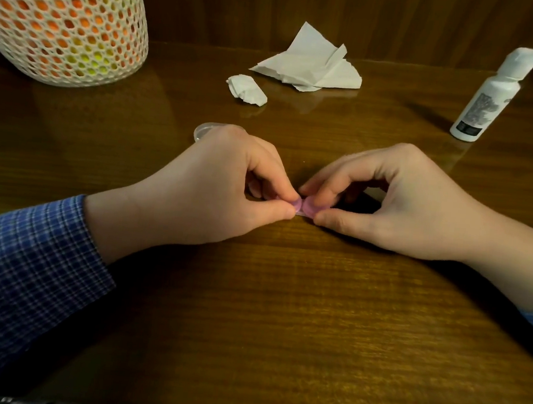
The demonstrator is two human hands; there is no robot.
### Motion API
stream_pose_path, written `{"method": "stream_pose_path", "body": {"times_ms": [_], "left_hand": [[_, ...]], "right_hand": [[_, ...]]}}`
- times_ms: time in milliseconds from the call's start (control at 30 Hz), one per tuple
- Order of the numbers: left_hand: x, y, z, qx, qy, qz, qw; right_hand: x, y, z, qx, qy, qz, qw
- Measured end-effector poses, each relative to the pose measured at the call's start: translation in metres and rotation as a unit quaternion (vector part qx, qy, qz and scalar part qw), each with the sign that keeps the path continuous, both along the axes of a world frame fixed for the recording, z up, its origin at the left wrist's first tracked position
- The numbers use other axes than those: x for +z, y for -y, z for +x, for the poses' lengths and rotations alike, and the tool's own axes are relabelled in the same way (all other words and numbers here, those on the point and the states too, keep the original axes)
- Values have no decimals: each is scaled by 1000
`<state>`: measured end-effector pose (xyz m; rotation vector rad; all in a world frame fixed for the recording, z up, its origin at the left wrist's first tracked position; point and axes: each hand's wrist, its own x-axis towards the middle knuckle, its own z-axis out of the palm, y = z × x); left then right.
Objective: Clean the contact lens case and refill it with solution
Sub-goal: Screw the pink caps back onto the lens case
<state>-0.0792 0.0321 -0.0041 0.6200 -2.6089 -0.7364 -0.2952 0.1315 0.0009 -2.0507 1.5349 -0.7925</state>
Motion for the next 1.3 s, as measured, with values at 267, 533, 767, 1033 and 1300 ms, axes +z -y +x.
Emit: {"method": "stream_pose_path", "body": {"times_ms": [267,533,767,1033,1300], "left_hand": [[2,-2,-1,8,2,2,1000],[1,-1,0,9,3,-2,1000],[5,-2,-1,13,25,1,1000],[4,-2,0,22,33,-16,999],[0,-9,-1,45,11,-43,998]], "right_hand": [[-1,-3,11,-68,5,-13,998],[5,-3,5,-17,2,11,1000],[-3,-9,18,-77,-12,-22,997],[2,-10,18,-73,-35,-1,997],[-5,-15,31,-128,-41,-32,990]]}}
